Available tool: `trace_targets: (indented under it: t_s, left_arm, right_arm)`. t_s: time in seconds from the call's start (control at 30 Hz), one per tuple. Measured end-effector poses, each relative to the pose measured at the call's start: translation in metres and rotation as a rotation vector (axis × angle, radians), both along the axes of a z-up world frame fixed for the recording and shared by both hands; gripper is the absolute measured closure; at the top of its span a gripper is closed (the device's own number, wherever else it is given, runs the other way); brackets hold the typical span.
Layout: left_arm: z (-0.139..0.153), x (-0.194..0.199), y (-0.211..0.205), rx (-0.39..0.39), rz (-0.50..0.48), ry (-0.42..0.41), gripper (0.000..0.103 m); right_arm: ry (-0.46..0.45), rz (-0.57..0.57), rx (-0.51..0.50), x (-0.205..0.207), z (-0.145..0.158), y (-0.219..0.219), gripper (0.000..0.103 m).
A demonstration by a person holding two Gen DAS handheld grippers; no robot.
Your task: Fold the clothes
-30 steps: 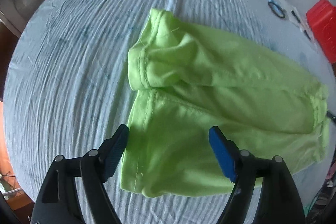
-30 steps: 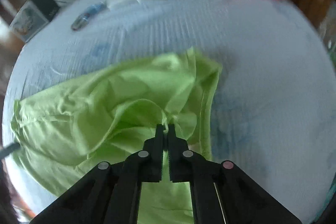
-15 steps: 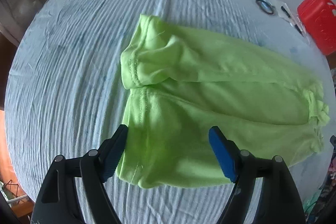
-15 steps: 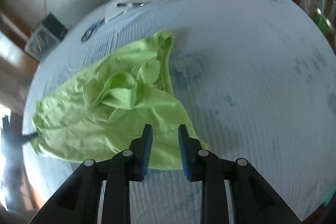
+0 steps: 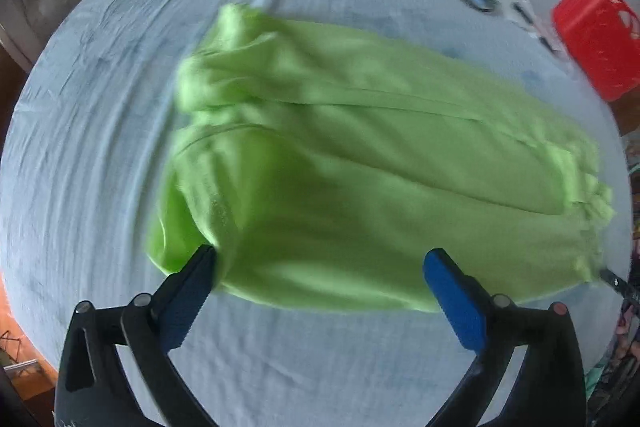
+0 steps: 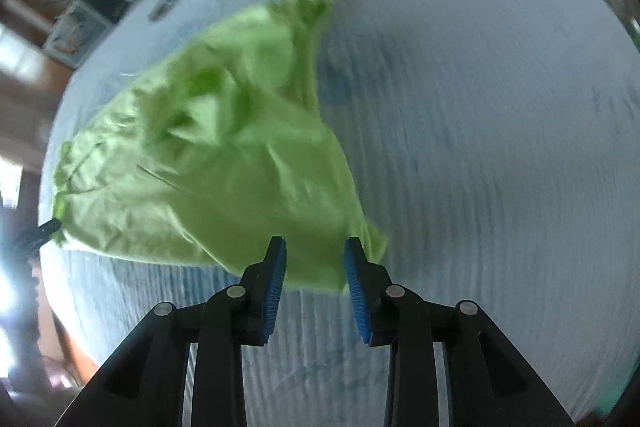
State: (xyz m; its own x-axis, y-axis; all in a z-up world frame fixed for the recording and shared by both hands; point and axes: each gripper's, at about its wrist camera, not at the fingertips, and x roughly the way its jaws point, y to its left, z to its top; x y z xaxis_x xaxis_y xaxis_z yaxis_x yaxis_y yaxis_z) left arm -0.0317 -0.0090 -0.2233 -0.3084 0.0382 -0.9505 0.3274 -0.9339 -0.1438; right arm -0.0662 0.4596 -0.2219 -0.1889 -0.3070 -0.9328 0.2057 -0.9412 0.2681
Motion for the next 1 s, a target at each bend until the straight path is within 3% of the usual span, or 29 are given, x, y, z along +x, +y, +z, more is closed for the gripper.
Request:
trace_targets:
  t_s: [0.07, 0.17, 0.3, 0.47, 0.57, 0.7, 1.0]
  left_arm:
    - [0.007, 0.000, 0.027, -0.017, 0.030, 0.019, 0.000]
    - [0.014, 0.005, 0.080, -0.031, 0.128, 0.026, 0.000]
    - [0.018, 0.017, 0.149, 0.000, 0.241, 0.012, 0.000]
    - [0.026, 0.023, 0.220, 0.027, 0.303, 0.003, 0.000]
    - [0.022, 0.019, 0.253, 0.063, 0.311, -0.003, 0.000]
    - [0.019, 0.007, 0.296, 0.080, 0.320, 0.008, 0.000]
    - [0.007, -0.025, 0.364, 0.038, 0.538, -0.017, 0.000]
  right_arm:
    - [0.048, 0.096, -0.024, -0.012, 0.013, -0.001, 0.071]
    - [0.088, 0.280, -0.085, -0.033, 0.027, -0.001, 0.057]
    - [0.090, 0.482, -0.116, -0.058, 0.028, 0.008, 0.055]
    - [0.058, 0.594, -0.107, -0.071, 0.025, 0.018, 0.061]
    - [0.051, 0.617, -0.081, -0.080, 0.020, 0.024, 0.074]
    - [0.073, 0.690, -0.065, -0.088, 0.023, 0.027, 0.075]
    - [0.185, 0.954, -0.079, -0.150, 0.018, 0.005, 0.073]
